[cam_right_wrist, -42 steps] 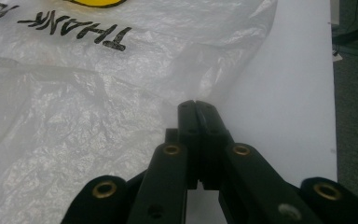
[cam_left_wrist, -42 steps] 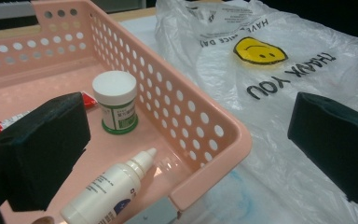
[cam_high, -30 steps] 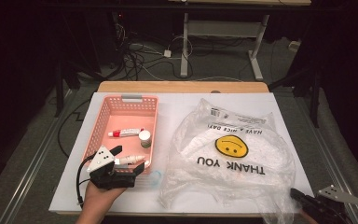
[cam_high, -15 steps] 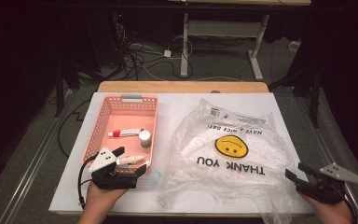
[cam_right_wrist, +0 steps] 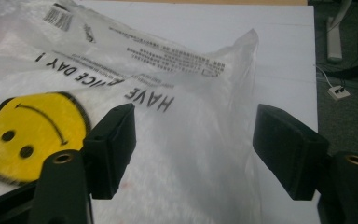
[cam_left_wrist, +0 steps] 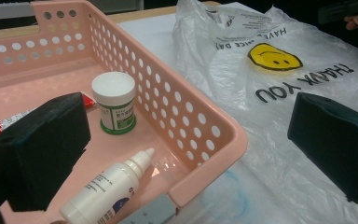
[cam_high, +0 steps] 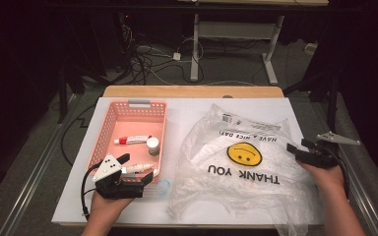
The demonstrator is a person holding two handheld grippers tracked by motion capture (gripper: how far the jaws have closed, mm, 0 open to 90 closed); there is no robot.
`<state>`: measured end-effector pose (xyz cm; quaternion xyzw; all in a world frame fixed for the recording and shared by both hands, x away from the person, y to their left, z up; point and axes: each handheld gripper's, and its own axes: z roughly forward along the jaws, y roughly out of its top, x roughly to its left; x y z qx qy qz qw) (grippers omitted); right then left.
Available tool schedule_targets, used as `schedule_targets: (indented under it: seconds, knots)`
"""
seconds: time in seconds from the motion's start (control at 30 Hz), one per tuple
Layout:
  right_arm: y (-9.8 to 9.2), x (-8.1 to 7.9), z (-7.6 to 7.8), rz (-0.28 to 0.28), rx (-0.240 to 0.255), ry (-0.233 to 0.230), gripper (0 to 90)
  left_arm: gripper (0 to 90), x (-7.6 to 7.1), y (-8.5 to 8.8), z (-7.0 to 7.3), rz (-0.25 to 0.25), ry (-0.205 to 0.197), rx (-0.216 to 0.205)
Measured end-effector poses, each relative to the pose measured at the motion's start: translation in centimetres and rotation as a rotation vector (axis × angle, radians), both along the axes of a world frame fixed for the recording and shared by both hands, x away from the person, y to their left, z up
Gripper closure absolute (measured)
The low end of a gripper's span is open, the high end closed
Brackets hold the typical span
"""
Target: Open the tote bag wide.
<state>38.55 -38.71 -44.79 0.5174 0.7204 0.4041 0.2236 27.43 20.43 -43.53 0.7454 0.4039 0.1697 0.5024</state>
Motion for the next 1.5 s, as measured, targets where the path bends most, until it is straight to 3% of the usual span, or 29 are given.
schedule_targets:
  seconds: [0.1,0.13,0.17,0.2,0.23,0.3,0.47,0.53,0.6,0.63,0.67,0.7,0.77,0.8,0.83,0.87,0.9,1.0,1.23,1.37,1.5]
  knots:
    - [0.0,2.3,-0.1,-0.030,-0.005,0.014,24.2,0.0,0.0,0.0,0.0,-0.002,0.001,0.001]
    - [-0.1,3.0,-0.2,-0.036,0.016,0.044,21.6,0.0,0.0,0.0,0.0,-0.002,0.001,0.001]
    - [-0.1,3.0,-0.2,-0.036,0.016,0.044,21.6,0.0,0.0,0.1,0.0,-0.002,0.001,0.003]
    - [-0.1,4.6,-0.5,-0.011,0.009,0.107,17.1,0.0,0.0,0.1,0.0,-0.002,0.003,-0.005]
    - [-0.1,4.6,-0.5,-0.011,0.009,0.107,17.1,0.0,0.0,0.2,0.1,-0.005,0.010,-0.030]
    - [0.0,6.2,-0.9,-0.005,-0.014,0.125,17.0,0.0,-0.1,0.4,0.3,-0.004,0.010,-0.069]
    - [0.3,7.3,-2.3,0.013,-0.034,0.185,20.5,0.0,-0.1,0.3,0.2,-0.005,0.011,-0.052]
    - [0.3,7.4,-2.6,0.024,-0.040,0.189,22.2,0.0,-0.2,0.2,0.1,-0.004,0.008,-0.037]
    - [0.5,7.1,-3.0,0.023,-0.074,0.169,29.8,0.0,-0.2,0.1,0.1,-0.003,0.006,-0.035]
    - [0.6,6.9,-3.0,0.027,-0.078,0.162,38.4,0.0,-0.3,0.1,0.2,-0.004,0.003,-0.036]
    - [0.6,6.9,-3.0,0.027,-0.078,0.162,38.4,0.0,-0.3,0.1,0.2,-0.004,0.003,-0.036]
    - [0.7,6.5,-3.1,0.074,-0.083,0.150,53.4,0.0,-0.3,0.0,0.2,-0.004,0.004,-0.041]
    - [0.9,6.2,-3.0,0.111,-0.098,0.147,62.5,0.0,-0.3,-0.1,0.2,-0.007,0.003,-0.037]
    - [0.9,6.1,-3.0,0.119,-0.091,0.152,69.7,0.0,-0.3,-0.2,0.1,-0.008,0.005,-0.039]
    - [0.9,6.1,-3.0,0.119,-0.091,0.152,69.7,0.0,-0.3,-0.2,0.1,-0.008,0.005,-0.039]
    - [0.6,6.0,-3.0,0.146,-0.058,0.165,84.3,0.0,-0.3,-0.2,0.1,-0.010,0.005,-0.038]
    - [0.6,5.9,-3.0,0.151,-0.048,0.174,87.5,0.0,-0.3,-0.3,0.2,-0.010,0.004,-0.037]
    - [0.7,5.8,-3.0,0.153,-0.045,0.177,89.7,0.0,-0.3,-0.3,0.1,-0.006,0.001,-0.032]
    - [0.2,5.9,-2.6,0.089,-0.020,0.143,90.0,0.0,-0.2,-0.3,0.2,-0.017,-0.003,0.004]
    - [-0.4,6.2,-1.7,-0.002,0.005,0.099,90.0,0.0,-0.4,0.0,0.4,-0.033,-0.006,0.008]
    - [-0.9,6.5,-1.3,-0.051,0.010,0.067,90.0,0.0,-0.6,0.0,0.4,-0.039,-0.011,0.000]
